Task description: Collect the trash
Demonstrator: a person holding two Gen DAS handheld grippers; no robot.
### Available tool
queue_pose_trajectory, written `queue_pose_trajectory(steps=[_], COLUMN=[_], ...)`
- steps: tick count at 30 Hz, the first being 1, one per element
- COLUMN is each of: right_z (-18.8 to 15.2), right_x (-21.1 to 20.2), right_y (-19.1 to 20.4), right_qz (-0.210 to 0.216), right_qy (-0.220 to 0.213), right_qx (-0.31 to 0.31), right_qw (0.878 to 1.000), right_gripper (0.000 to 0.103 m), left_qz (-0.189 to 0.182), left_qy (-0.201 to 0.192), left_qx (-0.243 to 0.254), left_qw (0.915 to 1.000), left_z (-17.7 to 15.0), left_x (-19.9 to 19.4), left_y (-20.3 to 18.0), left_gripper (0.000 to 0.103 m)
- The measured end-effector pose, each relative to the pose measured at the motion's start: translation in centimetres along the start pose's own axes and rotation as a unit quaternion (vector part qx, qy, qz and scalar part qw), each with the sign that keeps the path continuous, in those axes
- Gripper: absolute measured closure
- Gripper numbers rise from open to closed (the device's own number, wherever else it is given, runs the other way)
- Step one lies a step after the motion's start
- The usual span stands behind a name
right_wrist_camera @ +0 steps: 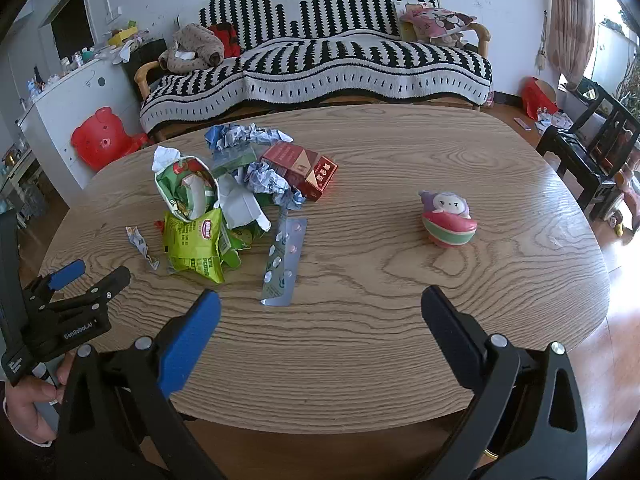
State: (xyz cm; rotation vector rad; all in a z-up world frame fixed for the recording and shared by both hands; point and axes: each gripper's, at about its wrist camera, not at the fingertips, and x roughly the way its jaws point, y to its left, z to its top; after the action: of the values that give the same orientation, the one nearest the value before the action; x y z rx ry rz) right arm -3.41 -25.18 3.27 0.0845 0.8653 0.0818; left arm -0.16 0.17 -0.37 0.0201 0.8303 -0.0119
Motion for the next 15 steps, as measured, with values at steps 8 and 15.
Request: queue_pose_trajectory(steps=[8, 15], right_z=[0.4, -0.2], right_x=[-0.5, 0.1], right_y=[-0.6, 0.3], right_qz=[0.002, 0.002], right_qy=[0.001, 0.002], right_qx=[0.000, 0.000], right_qw=[1.000, 1.000], right_gripper=[0.006, 0.006], left_qz=[0.003, 0.002], left_qy=[0.004, 0.002], left_qx=[-0.003, 0.001], left_qw=[1.0000, 1.0000], left_z=[0.3, 0.3], left_x=[0.0, -0.1], left_y=[-0.3, -0.5], left_gripper=[0.006, 0.006])
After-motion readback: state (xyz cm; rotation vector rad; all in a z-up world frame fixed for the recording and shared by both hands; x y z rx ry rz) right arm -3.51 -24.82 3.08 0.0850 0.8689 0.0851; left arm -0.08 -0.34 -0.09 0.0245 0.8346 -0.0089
